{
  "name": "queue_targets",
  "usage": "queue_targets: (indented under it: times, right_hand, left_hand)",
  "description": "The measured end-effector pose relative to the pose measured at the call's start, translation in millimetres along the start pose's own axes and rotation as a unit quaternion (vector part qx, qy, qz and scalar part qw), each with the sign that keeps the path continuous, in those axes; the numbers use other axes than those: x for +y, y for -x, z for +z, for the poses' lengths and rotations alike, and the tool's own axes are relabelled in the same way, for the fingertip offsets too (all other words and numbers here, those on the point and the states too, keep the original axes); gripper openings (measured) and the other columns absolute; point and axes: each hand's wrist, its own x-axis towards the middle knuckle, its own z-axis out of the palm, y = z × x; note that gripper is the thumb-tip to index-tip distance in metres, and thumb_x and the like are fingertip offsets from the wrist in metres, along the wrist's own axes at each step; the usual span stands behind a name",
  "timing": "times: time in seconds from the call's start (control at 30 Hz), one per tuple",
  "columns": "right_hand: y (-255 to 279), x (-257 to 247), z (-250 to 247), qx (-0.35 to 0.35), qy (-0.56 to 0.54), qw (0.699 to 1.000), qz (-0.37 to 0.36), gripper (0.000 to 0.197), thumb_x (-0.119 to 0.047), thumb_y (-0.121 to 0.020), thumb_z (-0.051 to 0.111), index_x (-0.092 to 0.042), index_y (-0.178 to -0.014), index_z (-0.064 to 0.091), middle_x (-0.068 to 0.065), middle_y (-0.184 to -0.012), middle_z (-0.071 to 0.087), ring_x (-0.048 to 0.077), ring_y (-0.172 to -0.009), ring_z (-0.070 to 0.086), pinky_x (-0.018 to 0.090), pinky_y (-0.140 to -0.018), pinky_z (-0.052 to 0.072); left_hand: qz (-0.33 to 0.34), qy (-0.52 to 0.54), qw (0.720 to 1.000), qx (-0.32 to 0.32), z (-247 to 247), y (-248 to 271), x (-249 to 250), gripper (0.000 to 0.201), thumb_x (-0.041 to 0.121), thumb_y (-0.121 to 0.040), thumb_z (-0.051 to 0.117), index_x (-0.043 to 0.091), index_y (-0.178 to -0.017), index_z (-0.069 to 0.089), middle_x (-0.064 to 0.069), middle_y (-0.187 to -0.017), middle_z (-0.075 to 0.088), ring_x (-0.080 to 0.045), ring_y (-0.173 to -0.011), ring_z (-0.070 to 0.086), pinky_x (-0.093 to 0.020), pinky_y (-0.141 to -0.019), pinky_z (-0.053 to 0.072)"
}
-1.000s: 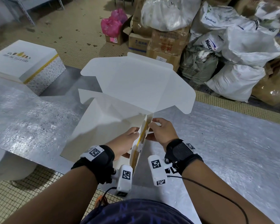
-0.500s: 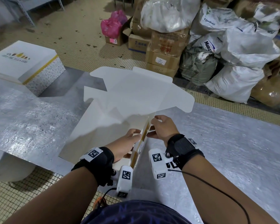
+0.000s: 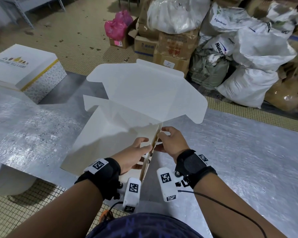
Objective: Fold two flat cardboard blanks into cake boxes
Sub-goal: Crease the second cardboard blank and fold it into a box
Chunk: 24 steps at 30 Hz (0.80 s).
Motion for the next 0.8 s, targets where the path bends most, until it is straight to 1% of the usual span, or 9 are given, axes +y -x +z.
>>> queue_targets:
  times: [0.1, 0.17, 0.3, 0.37, 0.43, 0.5, 0.63, 0.7, 0.8]
  right_hand:
    - [-1, 1, 1, 0.005, 0.018, 1.000, -0.002, 0.036, -0.013, -0.097, 0.053, -0.008, -0.132, 0.050, 0.015, -0.109, 0.068, 0.026, -0.076, 0.075, 0.044, -0.075, 0.062]
    - [-1, 2, 2, 0.005, 0.035, 0.999, -0.007, 0.037, -0.015, -0.096, 0.055, -0.008, -0.132, 0.049, 0.013, -0.110, 0.067, 0.026, -0.077, 0.075, 0.046, -0.077, 0.062]
    - [1, 4, 3, -0.002, 0.051, 0.999, -0.009, 0.037, -0.013, -0.096, 0.053, -0.010, -0.132, 0.046, 0.014, -0.111, 0.066, 0.028, -0.083, 0.074, 0.044, -0.077, 0.062]
    - [2, 6, 3, -0.008, 0.058, 0.998, -0.010, 0.039, -0.011, -0.096, 0.051, -0.010, -0.134, 0.045, 0.016, -0.110, 0.066, 0.028, -0.086, 0.074, 0.043, -0.077, 0.062]
    - [4, 8, 3, -0.019, 0.059, 0.998, -0.013, 0.037, -0.010, -0.096, 0.050, -0.012, -0.133, 0.043, 0.016, -0.105, 0.066, 0.027, -0.086, 0.074, 0.041, -0.078, 0.062]
    - [7, 10, 2, -0.027, 0.060, 0.998, -0.018, 0.036, -0.009, -0.097, 0.050, -0.016, -0.131, 0.042, 0.016, -0.100, 0.067, 0.025, -0.082, 0.074, 0.041, -0.078, 0.062]
    - [7, 12, 2, -0.030, 0.094, 0.994, -0.037, 0.036, -0.012, -0.098, 0.049, -0.017, -0.133, 0.042, 0.014, -0.096, 0.071, 0.025, -0.081, 0.075, 0.042, -0.080, 0.062]
    - [5, 14, 2, -0.031, 0.111, 0.992, -0.044, 0.037, -0.016, -0.098, 0.050, -0.017, -0.134, 0.041, 0.012, -0.093, 0.072, 0.024, -0.080, 0.075, 0.042, -0.082, 0.061]
    - [5, 17, 3, -0.032, 0.117, 0.991, -0.051, 0.038, -0.017, -0.098, 0.052, -0.017, -0.134, 0.041, 0.012, -0.092, 0.073, 0.024, -0.079, 0.075, 0.043, -0.084, 0.060]
  left_hand:
    - [-0.008, 0.003, 1.000, 0.008, 1, -1, 0, 0.043, 0.039, -0.102, 0.050, 0.034, -0.142, 0.034, 0.003, -0.117, 0.057, -0.024, -0.110, 0.062, -0.037, -0.090, 0.054]
    - [-0.006, 0.004, 1.000, 0.012, 2, 0, 1, 0.045, 0.038, -0.102, 0.051, 0.034, -0.143, 0.032, 0.004, -0.115, 0.057, -0.022, -0.107, 0.062, -0.039, -0.093, 0.053]
    - [0.012, 0.000, 1.000, 0.021, 3, 1, -1, 0.047, 0.035, -0.104, 0.047, 0.033, -0.146, 0.027, 0.010, -0.106, 0.051, -0.008, -0.088, 0.053, -0.028, -0.077, 0.052]
    - [0.012, -0.009, 0.999, 0.029, 1, 2, 0, 0.047, 0.037, -0.105, 0.044, 0.033, -0.148, 0.025, 0.005, -0.122, 0.051, -0.012, -0.098, 0.052, -0.026, -0.080, 0.045]
    - [0.010, -0.011, 0.999, 0.032, -1, 3, 0, 0.052, 0.039, -0.104, 0.047, 0.033, -0.150, 0.023, -0.008, -0.145, 0.041, -0.020, -0.117, 0.046, -0.028, -0.087, 0.041]
    - [0.013, -0.001, 1.000, 0.020, -1, 3, 1, 0.052, 0.039, -0.102, 0.052, 0.033, -0.147, 0.028, -0.007, -0.141, 0.041, -0.018, -0.113, 0.050, -0.030, -0.081, 0.049]
    - [0.012, 0.006, 1.000, -0.007, -1, 3, 1, 0.037, 0.031, -0.102, 0.052, 0.030, -0.139, 0.043, -0.005, -0.133, 0.056, -0.025, -0.116, 0.057, -0.041, -0.097, 0.051]
    - [0.019, 0.019, 1.000, -0.017, -1, 4, 2, 0.031, 0.024, -0.104, 0.047, 0.027, -0.135, 0.048, 0.003, -0.126, 0.060, -0.014, -0.108, 0.059, -0.030, -0.083, 0.052]
    - [0.031, 0.023, 0.999, -0.013, 2, 5, 4, 0.026, 0.021, -0.106, 0.043, 0.027, -0.130, 0.052, 0.014, -0.114, 0.060, 0.004, -0.091, 0.052, -0.018, -0.064, 0.039]
